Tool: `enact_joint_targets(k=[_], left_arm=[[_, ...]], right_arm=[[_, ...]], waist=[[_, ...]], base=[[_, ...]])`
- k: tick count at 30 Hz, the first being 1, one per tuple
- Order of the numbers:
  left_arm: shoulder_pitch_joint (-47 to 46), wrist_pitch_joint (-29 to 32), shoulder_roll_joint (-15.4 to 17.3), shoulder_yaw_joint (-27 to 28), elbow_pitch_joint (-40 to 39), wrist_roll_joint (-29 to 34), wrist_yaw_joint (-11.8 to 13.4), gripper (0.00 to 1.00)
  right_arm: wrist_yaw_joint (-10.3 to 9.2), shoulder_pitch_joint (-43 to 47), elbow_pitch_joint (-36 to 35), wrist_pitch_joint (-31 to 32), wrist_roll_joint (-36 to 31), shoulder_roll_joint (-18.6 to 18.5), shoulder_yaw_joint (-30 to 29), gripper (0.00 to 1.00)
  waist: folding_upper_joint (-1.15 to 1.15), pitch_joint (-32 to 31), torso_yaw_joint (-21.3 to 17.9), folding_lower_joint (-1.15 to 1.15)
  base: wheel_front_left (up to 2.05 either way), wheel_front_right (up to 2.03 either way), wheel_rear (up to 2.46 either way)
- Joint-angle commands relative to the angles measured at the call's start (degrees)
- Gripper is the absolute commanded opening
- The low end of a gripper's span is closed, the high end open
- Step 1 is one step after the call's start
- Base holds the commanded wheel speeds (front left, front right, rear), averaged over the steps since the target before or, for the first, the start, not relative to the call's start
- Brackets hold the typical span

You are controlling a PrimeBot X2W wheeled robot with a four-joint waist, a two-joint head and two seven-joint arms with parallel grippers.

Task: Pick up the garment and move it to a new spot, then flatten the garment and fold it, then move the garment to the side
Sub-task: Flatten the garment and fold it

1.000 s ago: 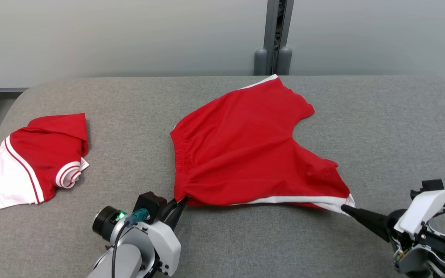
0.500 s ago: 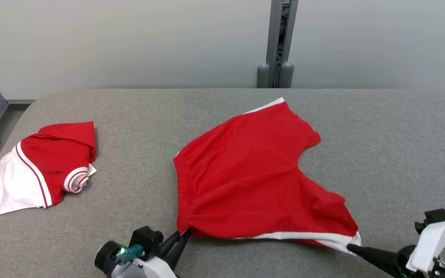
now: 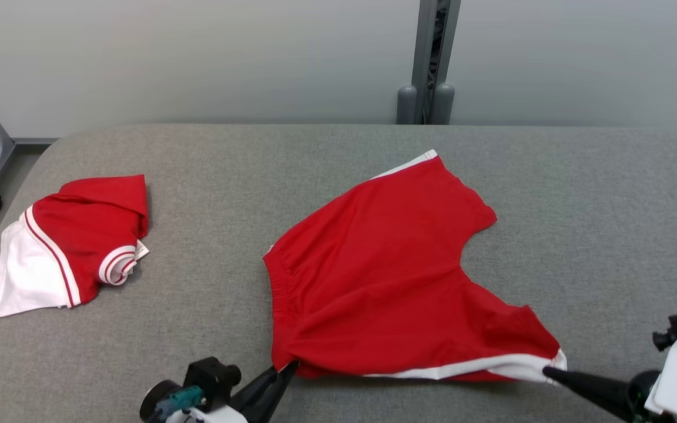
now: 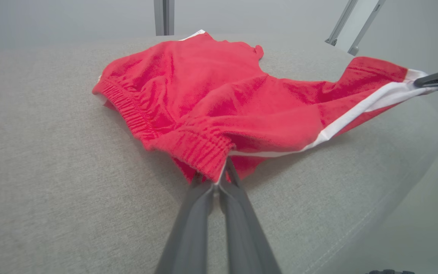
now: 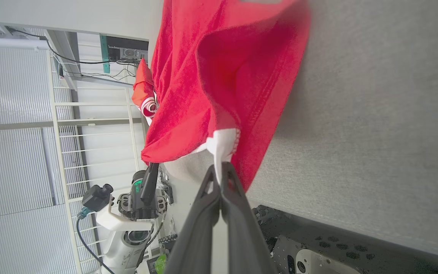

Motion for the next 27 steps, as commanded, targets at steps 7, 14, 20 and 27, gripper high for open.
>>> enact_joint_targets(k=[7,14,20,27], left_arm=[[-3.07,1.83,-0.36,2.79,-4.5,-3.66,0.62,0.0],[-6.82,3.08,-1.95,5.7,-6.45,-8.36,0.31,0.0],[-10.62,2.23,-4.25,7.54,-4.91,-10.58,0.48,0.0],[-16.13,0.8,-8.15,7.92,-0.31,-10.9,0.64,0.0]], right_arm=[[0.16,-6.18,-2.66,-2.13,7.82,-3.82,0.0,0.0],[0.16,-13.66,-2.34,-3.9,12.8,-7.11,1.57,0.0],[0.16,-21.59,0.04,-6.12,13.29,-8.15,3.82,0.0],[0.16,-31.85,5.07,-9.41,11.48,-6.97,6.18,0.0]], waist=[[0.0,3.22,0.56,0.0],[0.0,6.81,1.66,0.0],[0.0,10.19,3.2,0.0],[0.0,14.55,5.4,0.0]], base=[[0.0,0.0,0.0],[0.0,0.0,0.0],[0.0,0.0,0.0],[0.0,0.0,0.0]])
